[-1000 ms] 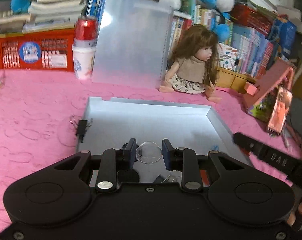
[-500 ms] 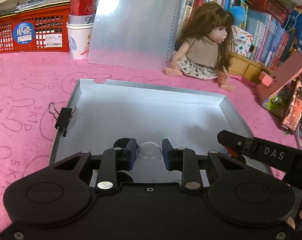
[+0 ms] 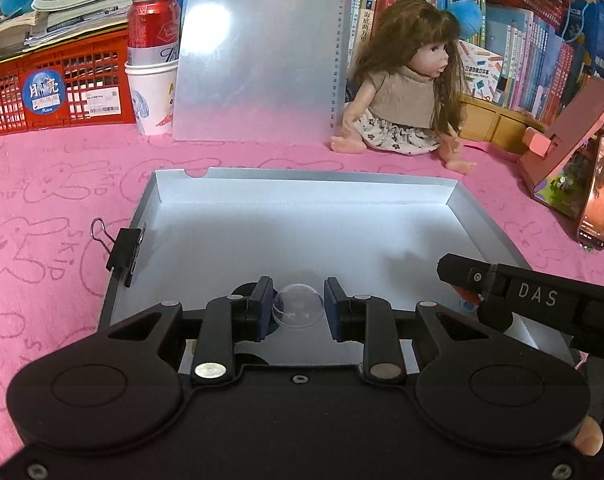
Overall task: Organize rigid objects
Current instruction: 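Carry the clear piece and red piece over the white box, then open both grippers to drop the clear and red pieces into the box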
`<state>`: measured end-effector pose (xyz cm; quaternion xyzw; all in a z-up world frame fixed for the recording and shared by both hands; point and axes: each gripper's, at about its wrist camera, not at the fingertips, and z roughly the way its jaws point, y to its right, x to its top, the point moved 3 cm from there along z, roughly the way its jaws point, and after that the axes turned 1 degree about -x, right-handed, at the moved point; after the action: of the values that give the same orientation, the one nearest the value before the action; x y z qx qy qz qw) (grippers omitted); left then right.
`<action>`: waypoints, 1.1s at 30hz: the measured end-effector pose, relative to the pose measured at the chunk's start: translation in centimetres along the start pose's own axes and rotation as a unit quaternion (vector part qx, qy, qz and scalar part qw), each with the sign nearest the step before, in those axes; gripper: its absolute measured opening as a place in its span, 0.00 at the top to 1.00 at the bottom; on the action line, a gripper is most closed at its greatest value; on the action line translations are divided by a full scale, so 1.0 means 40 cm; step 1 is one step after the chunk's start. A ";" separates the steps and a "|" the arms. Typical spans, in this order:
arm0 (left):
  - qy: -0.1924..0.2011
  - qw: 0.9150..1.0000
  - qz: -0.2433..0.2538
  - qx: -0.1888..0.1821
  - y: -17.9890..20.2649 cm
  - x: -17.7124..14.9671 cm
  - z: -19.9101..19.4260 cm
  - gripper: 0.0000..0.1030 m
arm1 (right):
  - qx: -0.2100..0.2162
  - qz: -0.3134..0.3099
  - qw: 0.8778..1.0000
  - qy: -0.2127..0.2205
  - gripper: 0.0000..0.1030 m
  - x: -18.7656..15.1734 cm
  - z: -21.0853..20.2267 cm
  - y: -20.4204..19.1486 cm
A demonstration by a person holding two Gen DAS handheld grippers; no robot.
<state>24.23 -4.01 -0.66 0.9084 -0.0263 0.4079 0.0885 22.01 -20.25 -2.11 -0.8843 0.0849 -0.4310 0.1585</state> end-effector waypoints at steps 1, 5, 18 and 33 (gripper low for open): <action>0.001 1.000 -0.001 -0.001 -0.001 0.000 0.000 0.74 | -0.001 -0.002 1.000 0.001 0.85 0.000 0.001 -0.001; 0.000 1.000 -0.002 -0.001 -0.002 -0.002 0.001 0.74 | -0.003 -0.005 1.000 0.000 0.85 0.000 0.006 -0.002; 0.002 1.000 0.002 0.000 0.003 -0.009 -0.006 0.59 | -0.005 -0.023 1.000 0.010 0.81 -0.004 -0.004 -0.012; 0.034 0.999 0.033 0.006 0.011 -0.020 -0.072 0.35 | -0.014 -0.080 0.995 0.052 0.40 -0.010 -0.070 -0.034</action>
<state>21.51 -3.94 0.68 0.8930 -0.0503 0.4416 0.0701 19.58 -19.45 -0.32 -0.8669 0.0275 -0.4861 0.1064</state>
